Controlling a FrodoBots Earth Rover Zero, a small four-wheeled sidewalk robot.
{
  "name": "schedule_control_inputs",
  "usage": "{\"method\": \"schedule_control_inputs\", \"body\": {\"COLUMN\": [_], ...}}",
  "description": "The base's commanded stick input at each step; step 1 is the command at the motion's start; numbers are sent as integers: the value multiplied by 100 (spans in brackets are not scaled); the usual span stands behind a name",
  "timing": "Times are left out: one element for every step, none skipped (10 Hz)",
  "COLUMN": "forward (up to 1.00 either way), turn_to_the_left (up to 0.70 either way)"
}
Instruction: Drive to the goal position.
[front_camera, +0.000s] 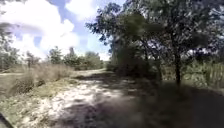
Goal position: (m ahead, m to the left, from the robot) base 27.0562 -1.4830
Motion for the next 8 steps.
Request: {"method": "schedule_control_inputs", "body": {"forward": [70,70,70,70,70,70,70,70], "turn_to_the_left": [0,0,0,0,0,0,0,0]}}
